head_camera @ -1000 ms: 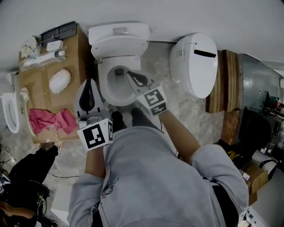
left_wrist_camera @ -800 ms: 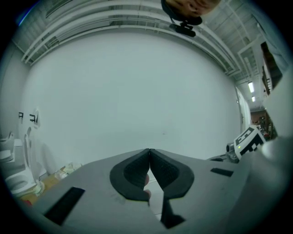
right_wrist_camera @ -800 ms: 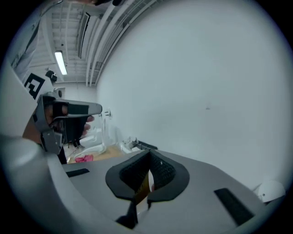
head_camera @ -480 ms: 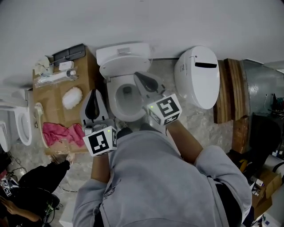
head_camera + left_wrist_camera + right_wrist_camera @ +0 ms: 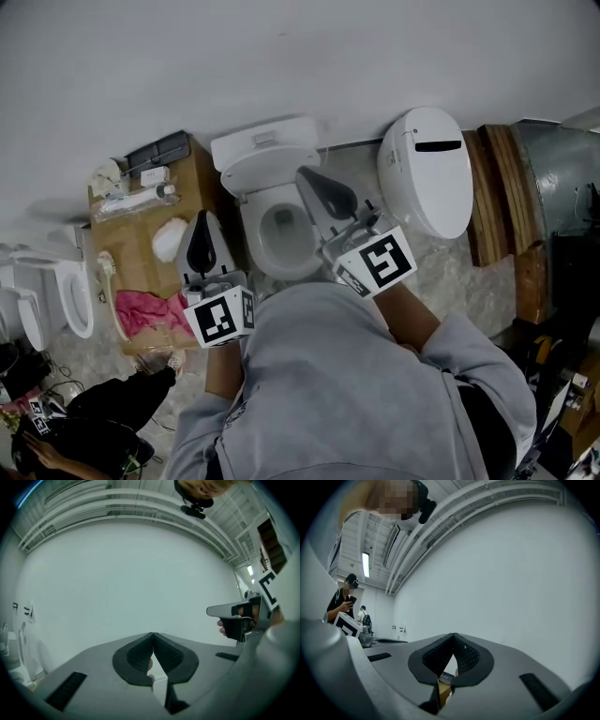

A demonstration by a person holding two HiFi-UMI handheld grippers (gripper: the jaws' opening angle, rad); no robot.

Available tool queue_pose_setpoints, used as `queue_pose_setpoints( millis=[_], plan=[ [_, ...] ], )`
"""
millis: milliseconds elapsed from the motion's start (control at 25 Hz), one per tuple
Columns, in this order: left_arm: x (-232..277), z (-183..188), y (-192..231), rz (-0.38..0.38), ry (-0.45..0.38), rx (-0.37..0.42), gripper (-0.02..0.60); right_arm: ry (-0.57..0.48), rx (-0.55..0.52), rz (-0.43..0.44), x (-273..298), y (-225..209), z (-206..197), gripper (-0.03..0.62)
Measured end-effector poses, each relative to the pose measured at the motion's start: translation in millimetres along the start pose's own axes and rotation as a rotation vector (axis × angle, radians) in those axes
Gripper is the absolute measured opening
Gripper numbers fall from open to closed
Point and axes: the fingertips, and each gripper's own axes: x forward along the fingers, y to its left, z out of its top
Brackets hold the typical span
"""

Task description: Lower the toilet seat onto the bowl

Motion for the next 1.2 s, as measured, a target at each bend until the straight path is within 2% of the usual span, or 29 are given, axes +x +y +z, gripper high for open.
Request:
queue_pose_setpoints(
  millis=[160, 440, 1200],
  plan=[
    [2.1, 7.9, -4.7, -0.019, -0.010, 0.004, 0.000, -0.046, -0.040, -0.021, -6.1, -0.5, 12.9, -0.002],
    [6.7, 7.9, -5.1, -0.018, -0.026, 0.005, 0.000, -0.036, -0.029, -0.067, -9.5, -11.4, -5.0, -0.002],
    [-0.4, 5.8, -6.7, 0.001, -0.023, 0.005, 0.000, -0.028, -0.037, -0.071, -17.4, -11.2, -7.0, -0.003]
  ],
)
